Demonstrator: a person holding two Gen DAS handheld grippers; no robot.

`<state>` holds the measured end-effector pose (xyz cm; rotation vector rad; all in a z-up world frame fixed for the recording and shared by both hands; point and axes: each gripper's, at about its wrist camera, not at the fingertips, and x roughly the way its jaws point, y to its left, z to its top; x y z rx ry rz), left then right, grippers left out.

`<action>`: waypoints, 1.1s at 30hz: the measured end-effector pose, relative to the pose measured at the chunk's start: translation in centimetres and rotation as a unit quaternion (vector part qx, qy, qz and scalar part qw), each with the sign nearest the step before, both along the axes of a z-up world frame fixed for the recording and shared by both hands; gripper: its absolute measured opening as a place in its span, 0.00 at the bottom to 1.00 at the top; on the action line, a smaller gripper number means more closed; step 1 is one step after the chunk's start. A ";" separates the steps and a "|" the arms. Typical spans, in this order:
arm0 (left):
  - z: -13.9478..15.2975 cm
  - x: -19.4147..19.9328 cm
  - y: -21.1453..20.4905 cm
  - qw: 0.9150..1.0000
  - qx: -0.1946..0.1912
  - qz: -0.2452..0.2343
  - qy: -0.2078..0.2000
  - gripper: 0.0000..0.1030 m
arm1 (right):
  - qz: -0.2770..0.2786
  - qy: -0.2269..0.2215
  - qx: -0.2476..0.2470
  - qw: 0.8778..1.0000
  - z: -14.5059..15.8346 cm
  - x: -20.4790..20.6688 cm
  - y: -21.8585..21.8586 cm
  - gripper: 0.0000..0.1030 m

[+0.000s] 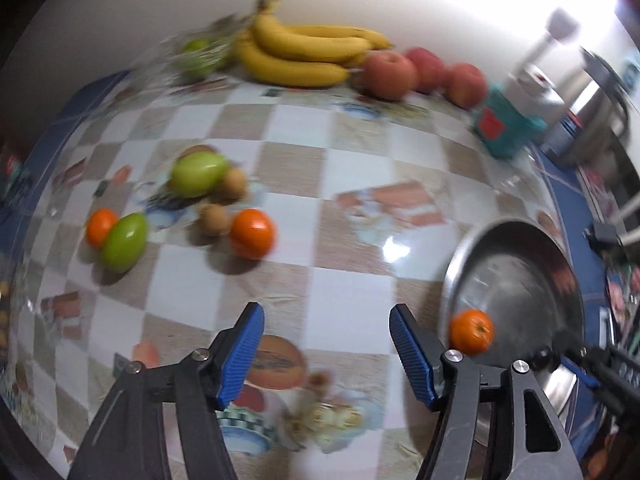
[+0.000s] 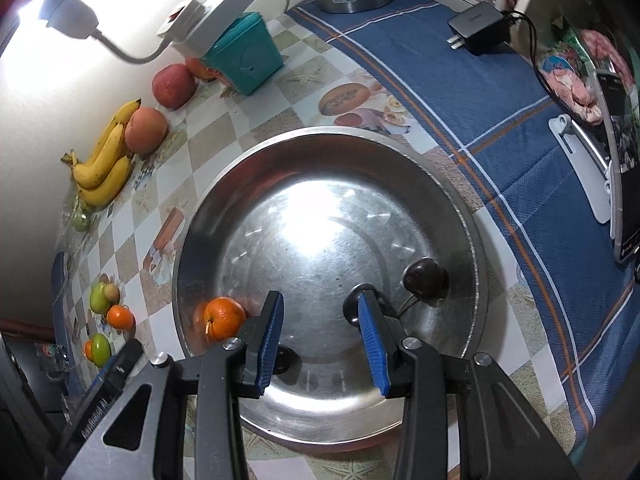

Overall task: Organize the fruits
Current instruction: 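Open the right gripper over the plate while the left gripper releases its plum, then move both open tools away from the plate toward the loose oranges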

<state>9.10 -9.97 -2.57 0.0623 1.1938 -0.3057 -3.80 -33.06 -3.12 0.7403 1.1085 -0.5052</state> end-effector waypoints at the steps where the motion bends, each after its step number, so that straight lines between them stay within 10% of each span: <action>1: 0.0 0.2 0.5 1.000 -0.003 0.007 0.003 0.67 | 0.004 0.000 -0.002 1.000 0.0 0.2 0.2 0.39; 10: 0.3 1.2 3.2 0.998 -0.019 0.054 0.011 0.71 | 0.043 0.003 -0.020 0.999 0.5 1.3 2.3 0.39; 17: 0.0 1.2 3.1 0.998 -0.021 0.054 0.011 1.00 | 0.055 0.003 -0.031 0.998 0.2 1.8 2.8 0.61; 33: -1.6 1.6 4.2 0.995 -0.012 0.086 0.050 1.00 | 0.054 -0.008 -0.043 0.998 -0.1 1.9 2.9 0.88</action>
